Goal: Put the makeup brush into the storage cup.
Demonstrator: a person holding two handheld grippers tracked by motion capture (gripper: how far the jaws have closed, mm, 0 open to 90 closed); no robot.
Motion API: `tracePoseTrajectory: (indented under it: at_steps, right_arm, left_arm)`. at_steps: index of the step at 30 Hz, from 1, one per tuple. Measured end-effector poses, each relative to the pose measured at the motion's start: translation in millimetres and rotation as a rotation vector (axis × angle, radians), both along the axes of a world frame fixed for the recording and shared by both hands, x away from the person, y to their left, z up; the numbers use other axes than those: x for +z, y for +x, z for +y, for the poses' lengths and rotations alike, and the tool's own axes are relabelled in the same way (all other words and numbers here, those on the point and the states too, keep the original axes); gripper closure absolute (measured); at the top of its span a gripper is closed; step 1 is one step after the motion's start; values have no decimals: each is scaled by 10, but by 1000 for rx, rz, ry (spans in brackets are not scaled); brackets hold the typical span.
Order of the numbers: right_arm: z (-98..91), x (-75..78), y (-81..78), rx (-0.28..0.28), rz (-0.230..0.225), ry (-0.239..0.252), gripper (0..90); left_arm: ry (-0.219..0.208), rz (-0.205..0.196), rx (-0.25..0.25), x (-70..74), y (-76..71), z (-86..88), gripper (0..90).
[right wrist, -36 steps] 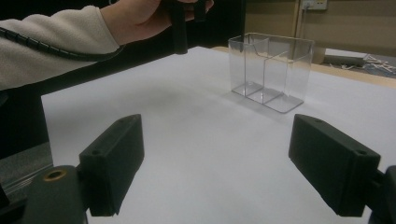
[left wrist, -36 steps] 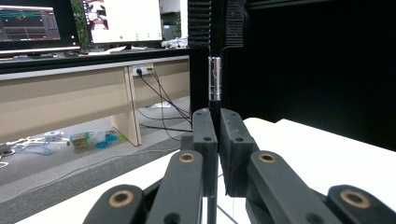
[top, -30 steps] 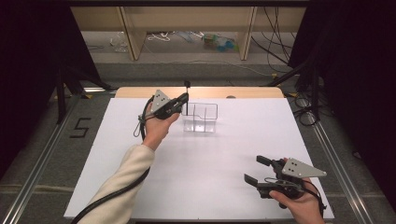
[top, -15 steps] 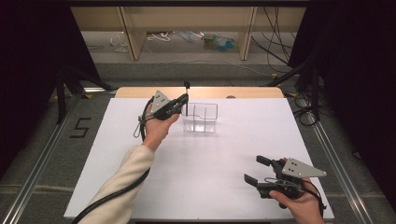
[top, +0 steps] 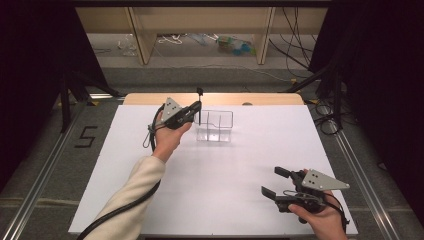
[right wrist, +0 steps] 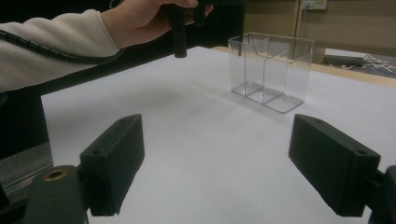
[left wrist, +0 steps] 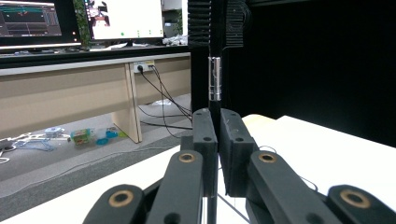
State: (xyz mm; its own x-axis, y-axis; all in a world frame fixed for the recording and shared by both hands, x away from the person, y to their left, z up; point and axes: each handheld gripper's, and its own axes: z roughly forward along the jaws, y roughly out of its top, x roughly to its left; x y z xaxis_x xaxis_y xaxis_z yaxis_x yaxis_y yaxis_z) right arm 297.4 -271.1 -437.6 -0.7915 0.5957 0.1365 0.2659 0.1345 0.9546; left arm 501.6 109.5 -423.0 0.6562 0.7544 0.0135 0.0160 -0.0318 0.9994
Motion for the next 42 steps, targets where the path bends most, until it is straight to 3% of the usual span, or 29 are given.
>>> tracePoseTrajectory:
  at_steps: [2,36,40,42]
  right_arm:
    - [-5,8,-10,-20,5,-21,194]
    - [-7,9,-9,-12,10,-24,194]
    - [5,0,-7,-13,3,-5,194]
    - [-7,9,-10,-10,10,-25,194]
  left_arm:
    - [5,-4,1,-2,3,5,859]
    - [2,17,8,-78,13,22,858]
    - [3,15,9,-90,16,21,858]
    - [-4,22,10,-96,14,18,859]
